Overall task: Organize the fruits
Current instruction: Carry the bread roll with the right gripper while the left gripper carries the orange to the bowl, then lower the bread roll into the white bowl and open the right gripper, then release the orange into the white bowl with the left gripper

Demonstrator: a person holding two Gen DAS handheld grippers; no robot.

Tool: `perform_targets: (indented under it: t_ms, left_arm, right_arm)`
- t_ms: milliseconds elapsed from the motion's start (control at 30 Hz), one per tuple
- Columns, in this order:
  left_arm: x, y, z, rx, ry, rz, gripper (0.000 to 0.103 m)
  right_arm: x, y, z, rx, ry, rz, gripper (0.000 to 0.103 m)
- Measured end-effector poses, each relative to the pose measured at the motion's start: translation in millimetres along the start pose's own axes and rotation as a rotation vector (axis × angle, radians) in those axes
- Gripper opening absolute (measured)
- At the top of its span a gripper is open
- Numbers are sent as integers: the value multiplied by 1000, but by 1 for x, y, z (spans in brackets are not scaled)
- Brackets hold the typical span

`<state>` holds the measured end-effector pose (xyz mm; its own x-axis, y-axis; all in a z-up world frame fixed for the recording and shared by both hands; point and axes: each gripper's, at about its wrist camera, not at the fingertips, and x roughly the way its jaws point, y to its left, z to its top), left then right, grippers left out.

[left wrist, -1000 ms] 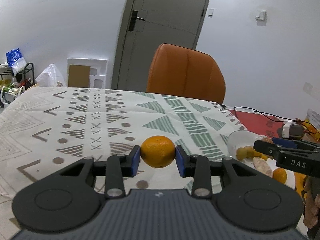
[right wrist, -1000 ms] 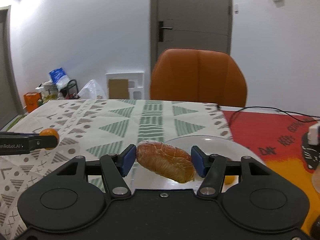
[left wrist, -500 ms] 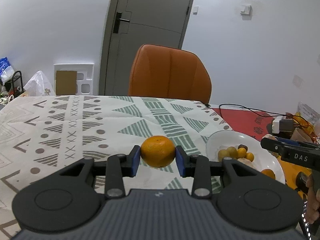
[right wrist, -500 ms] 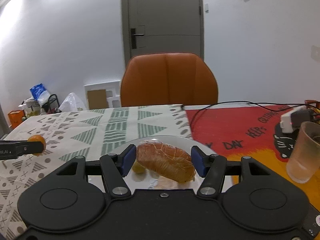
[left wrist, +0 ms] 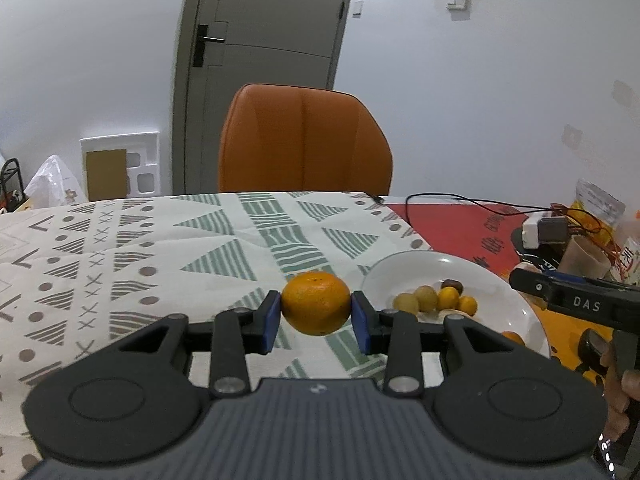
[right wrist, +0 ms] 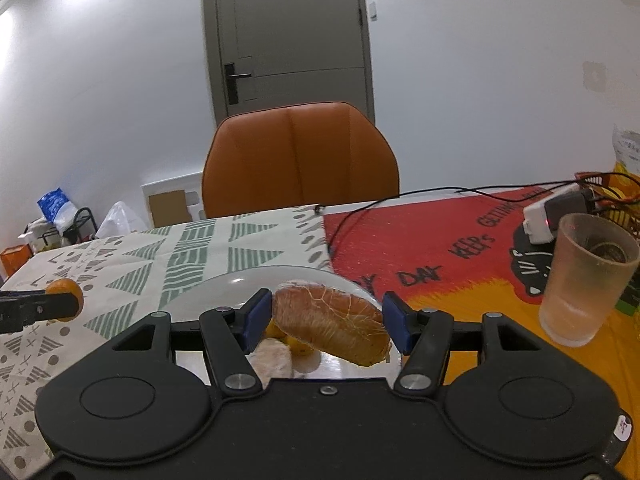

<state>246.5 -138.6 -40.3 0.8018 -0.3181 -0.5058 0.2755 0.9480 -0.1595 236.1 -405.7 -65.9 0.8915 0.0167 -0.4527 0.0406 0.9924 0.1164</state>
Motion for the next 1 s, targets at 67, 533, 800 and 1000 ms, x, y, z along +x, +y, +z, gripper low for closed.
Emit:
perform_targets:
  t_ms: [67,533,800,1000]
  left_arm:
    - [2,-5,0,7,3,-6,36]
    - [19,-33,-1,53,27,-55,36]
    - [25,-44,-1,62,37,-86,36]
    - [19,-45,1,75,27,-80,41]
  right_arm:
    - [1,-3,0,12,-6,16,64]
    - [-25,-15,-20,77,-14,13,78]
    - [-33,-9,-34,82,6,21,78]
    - [-34,-5,-36,90,10,29,78]
